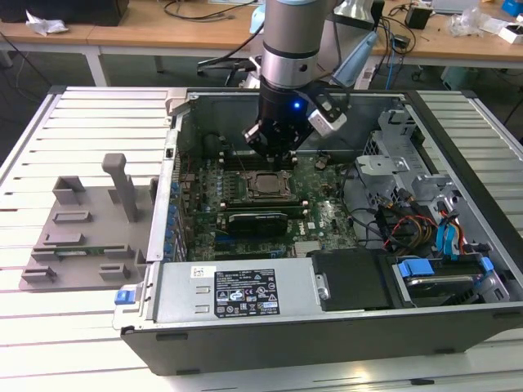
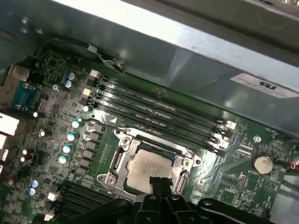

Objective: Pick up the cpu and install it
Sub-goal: 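Install the first cpu locking lever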

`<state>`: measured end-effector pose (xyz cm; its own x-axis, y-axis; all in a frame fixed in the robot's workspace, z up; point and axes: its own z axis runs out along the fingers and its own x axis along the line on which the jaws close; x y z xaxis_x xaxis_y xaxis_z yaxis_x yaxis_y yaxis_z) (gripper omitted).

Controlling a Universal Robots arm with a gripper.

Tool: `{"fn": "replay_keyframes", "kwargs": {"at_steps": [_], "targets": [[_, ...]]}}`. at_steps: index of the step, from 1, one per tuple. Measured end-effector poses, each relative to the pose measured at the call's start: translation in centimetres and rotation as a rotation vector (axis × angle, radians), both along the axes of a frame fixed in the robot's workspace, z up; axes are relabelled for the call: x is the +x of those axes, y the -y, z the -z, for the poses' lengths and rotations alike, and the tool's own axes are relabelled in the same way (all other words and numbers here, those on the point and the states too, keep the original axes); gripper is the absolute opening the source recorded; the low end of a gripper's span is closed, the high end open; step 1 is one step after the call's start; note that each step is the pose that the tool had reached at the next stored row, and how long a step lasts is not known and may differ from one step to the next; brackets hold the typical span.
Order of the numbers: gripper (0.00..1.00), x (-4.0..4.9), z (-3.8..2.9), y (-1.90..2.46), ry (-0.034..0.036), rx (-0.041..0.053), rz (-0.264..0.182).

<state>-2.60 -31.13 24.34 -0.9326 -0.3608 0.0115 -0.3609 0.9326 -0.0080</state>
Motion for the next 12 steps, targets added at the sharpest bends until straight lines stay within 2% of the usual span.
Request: {"fn": "replay_keyframes", "kwargs": {"at_steps": [1, 2, 7, 11, 12], "targets": [[0.11, 0.00, 0.00, 0.00, 0.0000, 0.0121, -0.002], [0.11, 0.00, 0.00, 0.00, 0.0001, 0.0141, 0.002], [0.11, 0.00, 0.10, 0.00, 0.0011, 0.0127, 0.147], [0.11, 0.00, 0.15, 0.00, 0.0016, 0.0118, 0.226], [0.11, 0.00, 0.15, 0.00, 0.0016, 0.0118, 0.226]]}}
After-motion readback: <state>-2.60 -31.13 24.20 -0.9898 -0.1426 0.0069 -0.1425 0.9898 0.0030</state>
